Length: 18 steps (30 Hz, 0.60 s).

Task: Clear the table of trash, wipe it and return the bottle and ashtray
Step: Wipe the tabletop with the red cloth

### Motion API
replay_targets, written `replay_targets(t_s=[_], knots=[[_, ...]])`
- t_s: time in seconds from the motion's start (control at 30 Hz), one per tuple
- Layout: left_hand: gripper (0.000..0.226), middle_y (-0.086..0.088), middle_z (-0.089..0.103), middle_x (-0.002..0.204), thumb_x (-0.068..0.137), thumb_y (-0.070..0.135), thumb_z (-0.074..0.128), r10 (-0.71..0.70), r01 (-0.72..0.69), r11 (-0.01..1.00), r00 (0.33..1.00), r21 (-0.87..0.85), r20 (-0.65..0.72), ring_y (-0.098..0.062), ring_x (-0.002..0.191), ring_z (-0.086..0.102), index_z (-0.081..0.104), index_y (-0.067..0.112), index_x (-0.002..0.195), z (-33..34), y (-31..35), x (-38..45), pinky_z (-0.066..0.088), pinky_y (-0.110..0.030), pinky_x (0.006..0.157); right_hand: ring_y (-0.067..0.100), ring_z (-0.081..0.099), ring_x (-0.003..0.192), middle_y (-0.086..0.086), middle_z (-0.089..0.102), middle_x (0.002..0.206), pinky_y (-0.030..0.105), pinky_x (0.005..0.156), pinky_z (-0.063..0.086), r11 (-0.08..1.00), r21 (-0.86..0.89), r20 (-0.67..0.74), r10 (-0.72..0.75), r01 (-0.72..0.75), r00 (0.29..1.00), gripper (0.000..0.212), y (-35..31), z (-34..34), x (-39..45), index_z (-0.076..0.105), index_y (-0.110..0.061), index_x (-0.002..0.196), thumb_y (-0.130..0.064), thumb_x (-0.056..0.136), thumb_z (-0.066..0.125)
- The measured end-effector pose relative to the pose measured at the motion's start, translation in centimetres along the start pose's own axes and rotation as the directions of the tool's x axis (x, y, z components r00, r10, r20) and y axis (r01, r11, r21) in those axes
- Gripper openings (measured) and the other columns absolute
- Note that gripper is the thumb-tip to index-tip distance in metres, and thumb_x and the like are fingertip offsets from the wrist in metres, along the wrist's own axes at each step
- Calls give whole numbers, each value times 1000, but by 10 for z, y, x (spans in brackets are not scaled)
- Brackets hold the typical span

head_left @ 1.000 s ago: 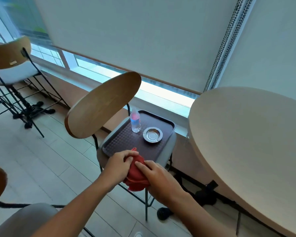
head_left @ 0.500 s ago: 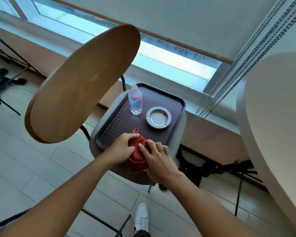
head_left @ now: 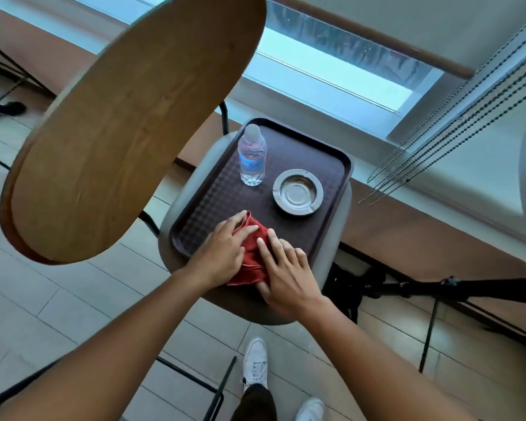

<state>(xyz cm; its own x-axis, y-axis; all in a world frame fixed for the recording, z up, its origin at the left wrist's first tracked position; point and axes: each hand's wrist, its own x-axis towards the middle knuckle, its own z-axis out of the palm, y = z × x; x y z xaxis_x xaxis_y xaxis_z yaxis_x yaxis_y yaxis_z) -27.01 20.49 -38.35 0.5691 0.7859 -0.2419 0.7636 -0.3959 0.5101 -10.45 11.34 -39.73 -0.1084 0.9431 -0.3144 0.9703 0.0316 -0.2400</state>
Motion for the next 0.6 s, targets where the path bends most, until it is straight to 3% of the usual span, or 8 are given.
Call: replay_targets(t_s=[0.07,0.13,0.23,0.33,0.5,0.6], knots=[[57,2,-4,167,103,36,41,46,-49,984,999,172,22,-18,153,-1,22,30,156,7,-6,0,11,-42,122,26,-4,156,7,-9,169,45,124,7,999,29,-16,-16,16,1000,89,3,5,-3,7,-18,162,-67,91,30],[61,1,-17,166,104,48,26,75,-94,960,994,262,82,-18,152,-15,8,28,159,14,-12,-1,3,-43,124,22,-20,153,6,-17,167,45,124,-6,1000,25,-33,-18,19,999,98,6,7,-6,0,-17,161,-77,89,27],[71,-1,-22,164,95,59,3,79,-125,933,986,337,148,-18,150,-22,-1,27,159,23,-19,-4,-2,-44,124,23,-19,153,7,-16,167,49,124,-5,1000,-13,-14,-14,14,1000,101,12,13,-12,0,-15,161,-80,88,25],[75,-1,-21,164,91,62,-3,50,-113,924,983,365,178,-19,150,-21,-7,29,158,30,-23,-7,-4,-44,124,24,-20,153,5,-19,166,49,123,-7,1000,-25,7,-8,8,1000,98,15,16,-15,-2,-18,161,-79,89,24],[67,-1,-15,166,103,54,23,10,-69,948,983,310,185,-19,152,-16,-2,29,159,25,-14,-8,-6,-42,124,23,-21,153,5,-26,164,47,124,-9,1000,-7,69,-5,6,998,102,15,6,-14,-6,-22,161,-82,85,26],[64,0,1,167,103,51,31,-11,-22,975,990,222,143,-15,153,-5,10,27,159,15,-3,-8,-4,-38,123,21,-7,155,5,-10,169,44,125,-2,999,37,56,6,-8,998,97,14,-8,-18,4,-25,161,-81,86,28]])
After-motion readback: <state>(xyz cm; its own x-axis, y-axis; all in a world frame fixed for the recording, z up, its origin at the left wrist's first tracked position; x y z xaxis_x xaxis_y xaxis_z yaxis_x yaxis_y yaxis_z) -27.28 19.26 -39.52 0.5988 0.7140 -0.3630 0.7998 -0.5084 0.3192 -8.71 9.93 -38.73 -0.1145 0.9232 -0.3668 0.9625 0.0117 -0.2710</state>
